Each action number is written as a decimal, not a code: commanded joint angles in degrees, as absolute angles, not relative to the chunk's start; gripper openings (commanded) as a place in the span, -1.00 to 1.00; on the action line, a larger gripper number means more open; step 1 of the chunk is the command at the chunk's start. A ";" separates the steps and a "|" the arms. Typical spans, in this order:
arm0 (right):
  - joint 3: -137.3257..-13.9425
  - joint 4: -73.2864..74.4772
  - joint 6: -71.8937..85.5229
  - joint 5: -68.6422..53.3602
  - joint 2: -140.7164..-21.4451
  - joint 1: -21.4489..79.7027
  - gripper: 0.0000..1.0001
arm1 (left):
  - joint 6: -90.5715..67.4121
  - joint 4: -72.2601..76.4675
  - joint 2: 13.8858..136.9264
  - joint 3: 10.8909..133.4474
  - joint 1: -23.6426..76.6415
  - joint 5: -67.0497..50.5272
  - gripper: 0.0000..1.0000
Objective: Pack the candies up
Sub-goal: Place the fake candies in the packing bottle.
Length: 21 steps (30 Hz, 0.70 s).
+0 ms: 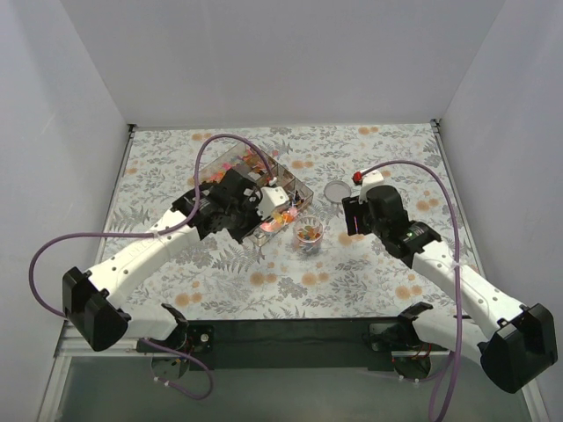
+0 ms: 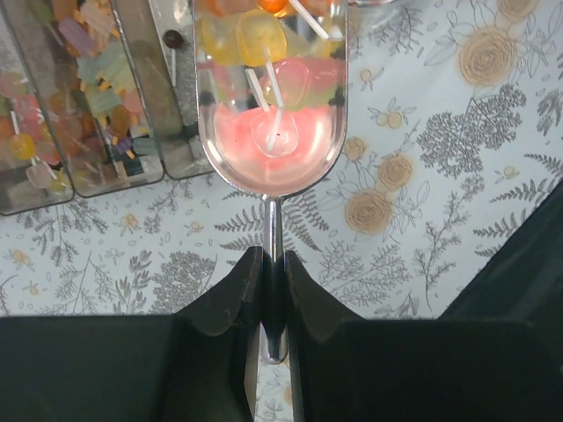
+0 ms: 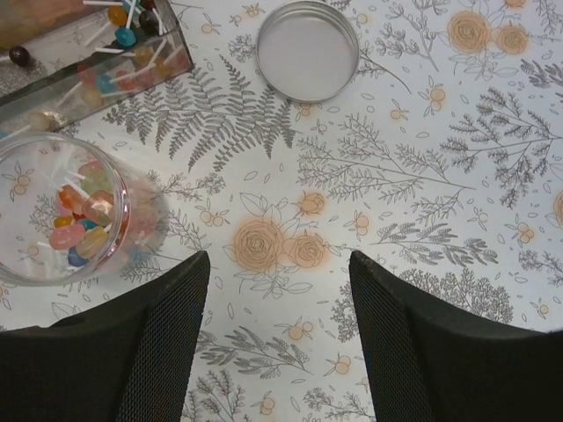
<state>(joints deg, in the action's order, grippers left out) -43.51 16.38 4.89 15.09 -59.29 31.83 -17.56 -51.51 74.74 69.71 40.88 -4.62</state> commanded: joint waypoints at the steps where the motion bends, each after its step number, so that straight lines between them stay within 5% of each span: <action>1: -42.19 15.47 6.50 16.08 -57.39 31.64 0.43 | -19.95 -56.16 73.92 71.54 43.68 -1.23 -1.00; 21: -37.36 15.12 7.12 16.52 -54.85 31.64 0.42 | -23.11 -64.06 84.19 82.34 52.73 4.65 -1.00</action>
<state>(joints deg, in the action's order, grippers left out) -38.20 16.51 6.31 15.44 -56.18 31.83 -21.98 -61.32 83.20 77.95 51.42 2.48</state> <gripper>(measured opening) 0.711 0.110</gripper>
